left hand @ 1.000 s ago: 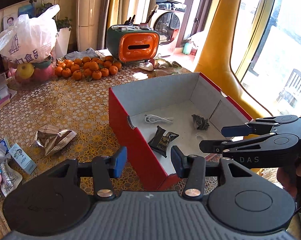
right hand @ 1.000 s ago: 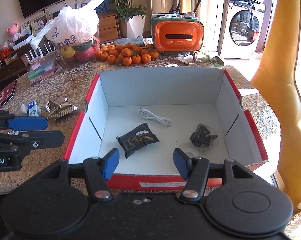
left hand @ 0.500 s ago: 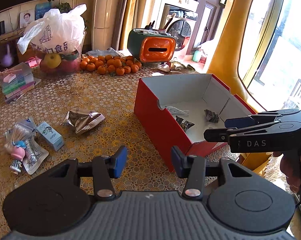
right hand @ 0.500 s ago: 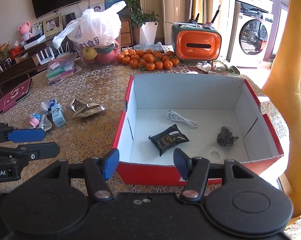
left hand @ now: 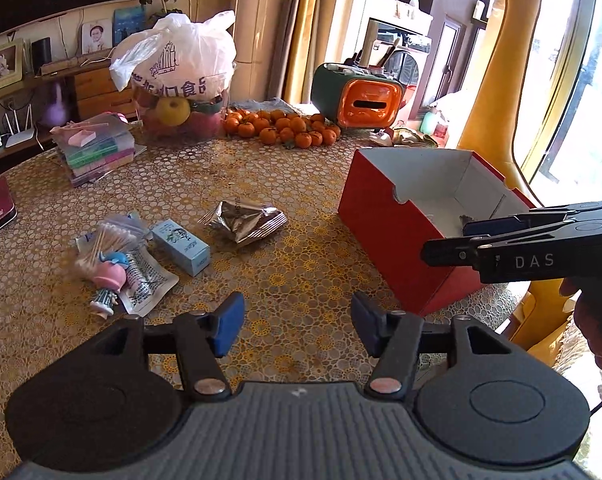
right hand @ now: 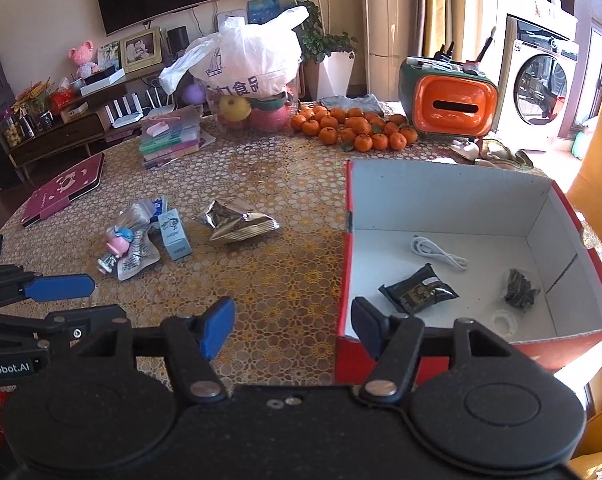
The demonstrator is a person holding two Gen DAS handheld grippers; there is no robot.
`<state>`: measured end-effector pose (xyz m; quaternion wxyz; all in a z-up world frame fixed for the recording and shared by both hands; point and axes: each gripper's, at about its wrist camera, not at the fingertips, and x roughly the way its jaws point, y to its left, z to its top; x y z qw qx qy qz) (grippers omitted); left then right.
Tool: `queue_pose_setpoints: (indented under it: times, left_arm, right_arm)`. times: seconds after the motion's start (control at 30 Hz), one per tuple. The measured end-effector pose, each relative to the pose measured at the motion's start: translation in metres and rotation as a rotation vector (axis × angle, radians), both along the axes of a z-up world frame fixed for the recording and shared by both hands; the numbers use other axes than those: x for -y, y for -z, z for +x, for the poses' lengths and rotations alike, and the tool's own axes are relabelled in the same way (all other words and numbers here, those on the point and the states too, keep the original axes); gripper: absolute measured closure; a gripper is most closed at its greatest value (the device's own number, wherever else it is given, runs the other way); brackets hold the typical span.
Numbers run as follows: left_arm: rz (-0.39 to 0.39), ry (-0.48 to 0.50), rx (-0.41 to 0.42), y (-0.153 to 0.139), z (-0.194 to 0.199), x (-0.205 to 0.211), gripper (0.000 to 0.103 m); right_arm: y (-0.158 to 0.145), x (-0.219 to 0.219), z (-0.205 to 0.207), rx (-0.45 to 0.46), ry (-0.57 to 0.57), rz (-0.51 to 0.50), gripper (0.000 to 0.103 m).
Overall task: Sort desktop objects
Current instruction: 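Withdraw both grippers from the shoebox toward the items on the table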
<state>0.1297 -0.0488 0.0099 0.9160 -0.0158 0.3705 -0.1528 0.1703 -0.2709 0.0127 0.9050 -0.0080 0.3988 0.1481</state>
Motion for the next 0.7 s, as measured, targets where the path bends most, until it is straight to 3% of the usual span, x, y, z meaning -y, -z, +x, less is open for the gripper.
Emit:
queue_pose_setpoints:
  times: [0.13,0.2,0.33,0.4,0.63,0.7]
  left_arm:
    - [0.011,-0.013,0.000,0.006,-0.004,-0.016,0.035]
    - [0.013,-0.021,-0.001,0.009,-0.006,-0.024,0.027]
    - [0.019,-0.042,-0.004,0.015,-0.006,-0.039,0.024]
    - [0.016,-0.051,-0.009,0.018,-0.006,-0.046,0.018]
    - [0.022,-0.099,-0.020,0.033,-0.002,-0.070,0.016]
    - [0.026,-0.114,-0.012,0.036,-0.002,-0.075,0.007]
  right_arm:
    - [0.002,-0.019,0.000,0.012,-0.025,-0.014,0.036]
    - [0.003,-0.027,0.001,0.010,-0.029,-0.010,0.035]
    - [0.006,-0.042,0.007,-0.001,-0.042,0.002,0.033]
    - [0.007,-0.049,0.010,0.002,-0.049,0.004,0.032]
    - [0.012,-0.070,0.023,-0.019,-0.044,0.007,0.031]
    - [0.014,-0.075,0.026,-0.013,-0.044,0.004,0.031]
